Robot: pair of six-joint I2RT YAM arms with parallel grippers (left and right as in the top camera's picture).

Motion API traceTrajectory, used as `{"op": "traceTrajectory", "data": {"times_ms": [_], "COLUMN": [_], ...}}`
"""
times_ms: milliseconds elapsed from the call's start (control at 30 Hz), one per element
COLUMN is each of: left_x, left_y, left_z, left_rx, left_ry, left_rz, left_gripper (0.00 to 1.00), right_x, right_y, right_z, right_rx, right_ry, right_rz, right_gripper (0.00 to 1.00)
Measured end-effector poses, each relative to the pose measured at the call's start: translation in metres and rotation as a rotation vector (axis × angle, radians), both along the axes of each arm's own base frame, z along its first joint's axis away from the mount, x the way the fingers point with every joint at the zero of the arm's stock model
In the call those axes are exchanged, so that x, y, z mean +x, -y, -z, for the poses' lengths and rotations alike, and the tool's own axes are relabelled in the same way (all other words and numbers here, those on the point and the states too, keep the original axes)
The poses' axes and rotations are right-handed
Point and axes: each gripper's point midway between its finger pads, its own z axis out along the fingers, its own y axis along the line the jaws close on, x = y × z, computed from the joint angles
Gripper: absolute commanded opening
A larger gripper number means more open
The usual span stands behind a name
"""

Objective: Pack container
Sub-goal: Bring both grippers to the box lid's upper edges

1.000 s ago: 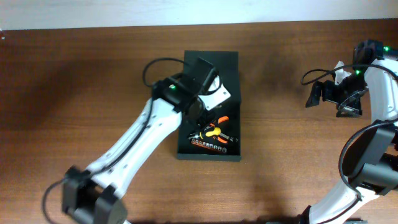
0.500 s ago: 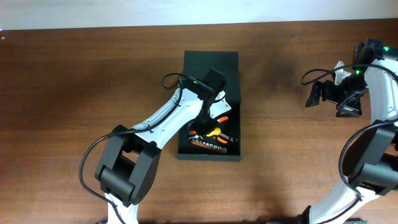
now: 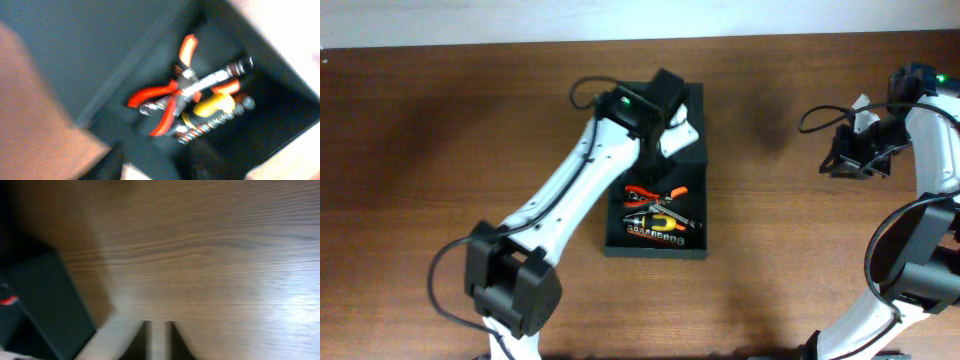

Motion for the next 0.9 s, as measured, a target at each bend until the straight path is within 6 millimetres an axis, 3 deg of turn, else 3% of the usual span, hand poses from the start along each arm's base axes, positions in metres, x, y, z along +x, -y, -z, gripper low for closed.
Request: {"op": "traceTrajectory", "data": {"times_ms": [67,167,333,433,533,633,733,900], "left_x": [0.016,0.037,0.068,0.082,0.095,0.102,0.108,0.113], "left_y": [-0.010,-0.044,-0.105,-0.131,-0.144,-0.142,-0.133,-0.119], "left_z": [-0.025,-0.045,-0.042,-0.032,-0.013,0.008,0.050,0.100], "left_rx": [-0.042,-0.098,-0.229,-0.311,-0.379,-0.413,-0.444,-0.498], "left_ry": [0.063,0.092,0.032,-0.012,-0.070,-0.122,-0.216,-0.322], "left_rz": [-0.058,-0.186,-0.381,-0.467,-0.515,-0.524,-0.527,-0.529], "left_gripper": [0.07,0.04,0.02,0.02,0.02,0.02,0.02,0.02], "right_x": [0.002,0.009,0.027,0.037,0.044,0.049,0.056,0.061], "right_y": [-0.009,-0.031,-0.074,-0.101,-0.125,-0.135,-0.143,-0.152], "right_z": [-0.001,-0.002,-0.004,-0.007,-0.006,0.003,0.030,0.068], "right_rx": [0.019,0.038,0.065,0.092,0.119,0.150,0.209,0.285], "right_ry": [0.007,0.029,0.102,0.153,0.184,0.186,0.147,0.088], "right_rz": [-0.017,-0.070,-0.175,-0.238,-0.288,-0.302,-0.298,-0.286], "right_gripper": [0.04,0.04,0.04,0.04,0.04,0.04,0.04,0.04]}}
